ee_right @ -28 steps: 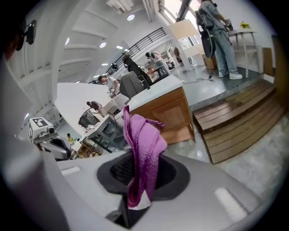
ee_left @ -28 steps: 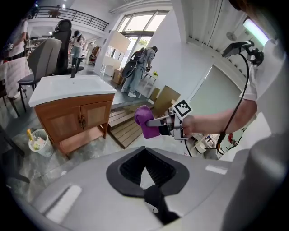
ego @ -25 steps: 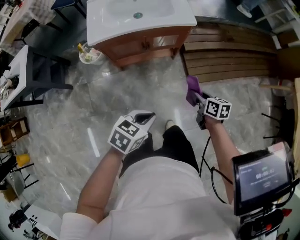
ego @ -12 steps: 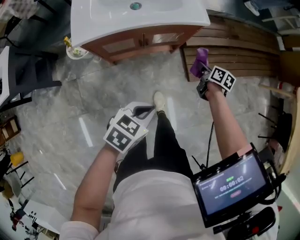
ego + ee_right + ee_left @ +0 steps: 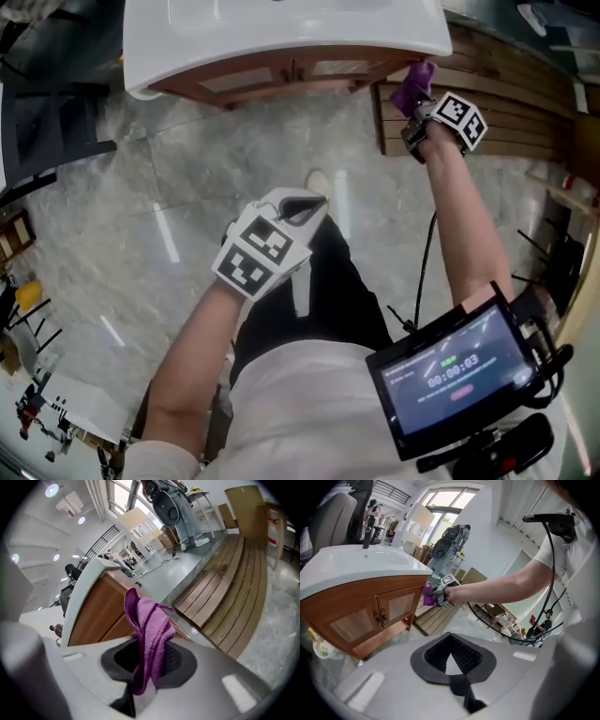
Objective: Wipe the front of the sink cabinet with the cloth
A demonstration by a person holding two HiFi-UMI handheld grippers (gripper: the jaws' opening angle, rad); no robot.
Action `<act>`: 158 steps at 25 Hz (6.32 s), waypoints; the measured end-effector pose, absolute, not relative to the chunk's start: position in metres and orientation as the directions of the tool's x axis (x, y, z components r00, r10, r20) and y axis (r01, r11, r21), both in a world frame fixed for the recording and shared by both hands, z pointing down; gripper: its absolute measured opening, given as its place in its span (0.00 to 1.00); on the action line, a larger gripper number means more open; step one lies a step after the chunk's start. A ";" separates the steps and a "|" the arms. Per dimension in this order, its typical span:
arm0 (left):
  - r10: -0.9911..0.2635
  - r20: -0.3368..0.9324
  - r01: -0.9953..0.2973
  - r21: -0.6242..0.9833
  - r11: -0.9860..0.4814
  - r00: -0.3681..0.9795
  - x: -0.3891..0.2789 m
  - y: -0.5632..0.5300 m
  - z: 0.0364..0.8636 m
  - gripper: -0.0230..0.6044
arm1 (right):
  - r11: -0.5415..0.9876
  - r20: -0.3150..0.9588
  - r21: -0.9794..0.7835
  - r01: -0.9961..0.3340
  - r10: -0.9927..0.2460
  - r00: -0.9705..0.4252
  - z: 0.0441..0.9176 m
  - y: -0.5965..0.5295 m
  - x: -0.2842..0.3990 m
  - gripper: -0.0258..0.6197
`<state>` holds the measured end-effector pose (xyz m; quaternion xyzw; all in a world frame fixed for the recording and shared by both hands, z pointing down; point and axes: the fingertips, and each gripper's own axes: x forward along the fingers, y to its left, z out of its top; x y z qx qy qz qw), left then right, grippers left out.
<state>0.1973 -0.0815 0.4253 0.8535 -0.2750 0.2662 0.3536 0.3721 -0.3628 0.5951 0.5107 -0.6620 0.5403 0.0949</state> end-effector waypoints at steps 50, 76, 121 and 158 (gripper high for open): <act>-0.475 0.660 -0.813 0.447 -0.374 0.581 0.034 0.012 0.431 0.05 | 0.550 0.681 -0.502 -0.667 -0.224 -0.697 0.583 -0.265 0.009 0.17; -0.545 0.677 -0.864 0.451 -0.223 0.494 -0.044 0.104 0.436 0.05 | 0.716 0.631 -0.523 -0.462 -0.039 -0.775 0.569 -0.171 -0.189 0.17; -0.313 0.660 -0.692 0.448 -0.567 0.683 0.178 -0.084 0.439 0.05 | 0.333 0.759 -0.365 -0.869 -0.434 -0.485 0.632 -0.374 0.324 0.17; -0.421 0.666 -0.779 0.433 -0.453 0.615 0.101 -0.032 0.432 0.05 | 0.545 0.743 -0.422 -0.724 -0.249 -0.621 0.629 -0.305 0.120 0.17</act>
